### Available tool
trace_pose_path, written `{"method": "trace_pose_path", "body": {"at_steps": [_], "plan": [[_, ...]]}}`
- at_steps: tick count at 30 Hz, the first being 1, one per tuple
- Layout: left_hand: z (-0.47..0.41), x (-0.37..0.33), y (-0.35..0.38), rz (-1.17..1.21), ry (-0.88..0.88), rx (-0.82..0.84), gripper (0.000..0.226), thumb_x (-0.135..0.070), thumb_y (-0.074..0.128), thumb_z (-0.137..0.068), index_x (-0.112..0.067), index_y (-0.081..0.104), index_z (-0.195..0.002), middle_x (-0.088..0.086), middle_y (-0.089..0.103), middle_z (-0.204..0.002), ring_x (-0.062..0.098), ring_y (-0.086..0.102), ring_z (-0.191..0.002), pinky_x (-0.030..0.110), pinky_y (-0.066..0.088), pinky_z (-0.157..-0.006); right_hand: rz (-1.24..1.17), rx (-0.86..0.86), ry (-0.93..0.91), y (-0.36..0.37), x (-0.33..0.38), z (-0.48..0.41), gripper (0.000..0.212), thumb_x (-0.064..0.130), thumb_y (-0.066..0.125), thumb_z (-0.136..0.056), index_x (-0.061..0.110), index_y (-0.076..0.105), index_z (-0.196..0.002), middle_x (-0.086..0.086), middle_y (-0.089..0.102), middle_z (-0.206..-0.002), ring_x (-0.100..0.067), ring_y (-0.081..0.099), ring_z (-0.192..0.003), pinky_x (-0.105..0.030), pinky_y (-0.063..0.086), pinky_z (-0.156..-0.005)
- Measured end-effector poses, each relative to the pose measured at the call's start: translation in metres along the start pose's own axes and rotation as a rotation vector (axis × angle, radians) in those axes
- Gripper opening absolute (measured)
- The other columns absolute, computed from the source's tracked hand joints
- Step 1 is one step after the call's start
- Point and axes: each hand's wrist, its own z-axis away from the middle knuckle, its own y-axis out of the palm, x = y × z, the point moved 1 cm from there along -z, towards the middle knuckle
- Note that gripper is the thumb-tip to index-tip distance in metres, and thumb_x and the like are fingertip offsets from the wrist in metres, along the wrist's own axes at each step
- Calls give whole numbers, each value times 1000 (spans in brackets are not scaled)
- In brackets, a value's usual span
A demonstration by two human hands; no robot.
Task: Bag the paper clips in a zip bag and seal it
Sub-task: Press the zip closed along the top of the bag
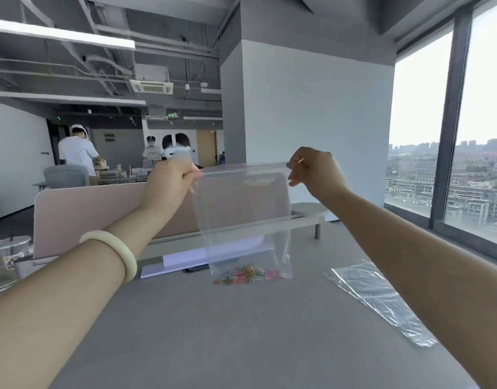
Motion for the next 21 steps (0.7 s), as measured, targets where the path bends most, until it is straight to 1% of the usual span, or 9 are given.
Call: {"method": "trace_pose_path", "body": {"at_steps": [2,4,6,8,10,12,14,17,21], "plan": [[30,-4,-2,-37,49,4,12,-14,59,-87,-7,68,-82,8,68,-76,22,63,-64,33,48,-68,21,33,-19,-8,-3,24,14,12,52,-89,12,59,-77,-11,73,-76,-20,71,-66,-27,47,-61],[79,1,5,-60,34,97,10,-12,60,-86,-9,67,-80,4,65,-76,19,59,-66,32,45,-64,44,148,11,-8,-18,65,14,9,52,-87,11,60,-76,-11,72,-74,-20,70,-63,-27,48,-63],[138,10,18,-86,30,265,10,-10,61,-84,-12,67,-75,0,63,-75,16,56,-66,29,44,-64,115,373,68,-2,-40,114,16,6,52,-84,11,63,-73,-9,72,-73,-19,69,-61,-29,50,-67],[197,19,33,-116,51,484,11,-14,60,-83,-16,66,-73,-2,63,-76,15,58,-68,32,48,-67,242,646,102,11,-64,165,19,7,54,-82,16,63,-67,-6,71,-69,-18,68,-59,-25,50,-63],[240,26,44,-161,50,693,12,-20,57,-83,-17,66,-75,-2,62,-80,16,60,-70,32,49,-70,350,823,47,26,-85,205,16,10,62,-80,16,65,-66,1,64,-62,-18,65,-61,-19,45,-59],[265,29,53,-183,43,839,13,-22,57,-84,-16,67,-78,-5,59,-81,14,59,-74,28,46,-71,406,886,-9,37,-97,234,6,16,69,-78,12,71,-74,11,55,-58,-15,58,-66,-20,40,-64],[279,31,57,-147,14,938,11,-20,60,-81,-15,69,-82,-12,52,-76,8,54,-72,25,45,-74,419,922,-2,41,-101,250,12,21,70,-78,12,74,-84,16,52,-62,-10,54,-73,-21,39,-68],[287,33,55,-116,-39,1015,16,-30,69,-76,-19,69,-88,-18,48,-73,-4,49,-69,17,43,-73,433,992,40,41,-98,264,21,29,72,-77,13,75,-92,7,61,-75,-11,55,-80,-21,40,-68],[285,29,46,-104,-83,1019,11,-42,70,-74,-37,61,-71,-15,52,-76,-4,53,-71,6,37,-65,406,988,95,33,-95,273,30,36,73,-76,15,75,-97,-1,68,-99,-14,60,-93,-24,43,-79]]}}
